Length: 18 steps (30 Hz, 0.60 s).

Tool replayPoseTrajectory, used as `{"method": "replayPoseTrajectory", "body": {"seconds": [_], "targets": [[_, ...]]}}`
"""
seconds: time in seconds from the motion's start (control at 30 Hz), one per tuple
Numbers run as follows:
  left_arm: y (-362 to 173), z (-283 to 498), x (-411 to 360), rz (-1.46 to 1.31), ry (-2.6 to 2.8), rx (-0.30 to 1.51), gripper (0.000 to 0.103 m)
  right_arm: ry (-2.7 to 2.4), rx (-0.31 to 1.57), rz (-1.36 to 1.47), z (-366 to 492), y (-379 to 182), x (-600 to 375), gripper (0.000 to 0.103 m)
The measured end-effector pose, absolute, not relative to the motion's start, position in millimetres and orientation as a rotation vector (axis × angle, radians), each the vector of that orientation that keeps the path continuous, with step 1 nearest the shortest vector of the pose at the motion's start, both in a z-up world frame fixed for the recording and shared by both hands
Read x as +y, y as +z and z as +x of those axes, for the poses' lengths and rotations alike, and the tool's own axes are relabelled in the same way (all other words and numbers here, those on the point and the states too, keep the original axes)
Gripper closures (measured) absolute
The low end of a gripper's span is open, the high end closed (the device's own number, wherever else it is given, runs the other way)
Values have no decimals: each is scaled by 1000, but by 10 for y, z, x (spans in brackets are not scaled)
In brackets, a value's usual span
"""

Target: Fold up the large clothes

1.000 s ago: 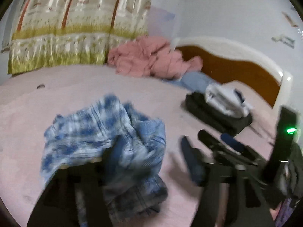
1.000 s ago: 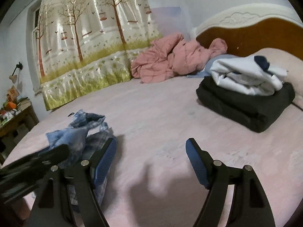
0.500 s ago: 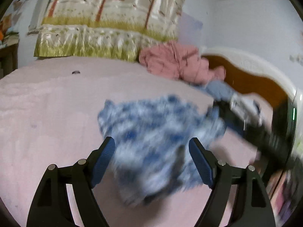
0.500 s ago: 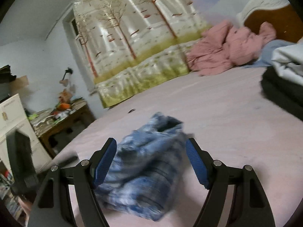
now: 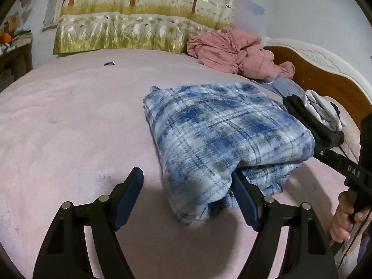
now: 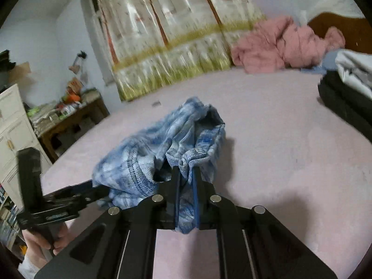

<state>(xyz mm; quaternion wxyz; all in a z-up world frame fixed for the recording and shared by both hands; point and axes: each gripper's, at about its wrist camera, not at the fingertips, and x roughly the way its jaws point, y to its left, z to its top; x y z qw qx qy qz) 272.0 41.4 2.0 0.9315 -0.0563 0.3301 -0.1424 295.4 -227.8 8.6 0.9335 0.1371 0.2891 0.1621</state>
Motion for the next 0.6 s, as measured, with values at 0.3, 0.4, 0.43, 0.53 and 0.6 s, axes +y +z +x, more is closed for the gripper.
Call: {"method": "replayPoseTrajectory", "body": {"seconds": [0.3,0.4,0.43,0.53,0.6], "targets": [[248,2582,671,-297,-467,513,17,346,720,271,3035,-65,-2346,93],[320,2738,578,-287,-441,562,17,334,776,231,3079,-141,-2280,92],[343,2783,535,-287,-431,574,17,336,778,241,3091,-140,-2301,92],[435,2914,321,-241,-393,604,17,336,771,265,3086,-138,-2339,92],[407,2972,185,-183,-337,633,17,328,737,256,3044,-95,-2338,91]]}}
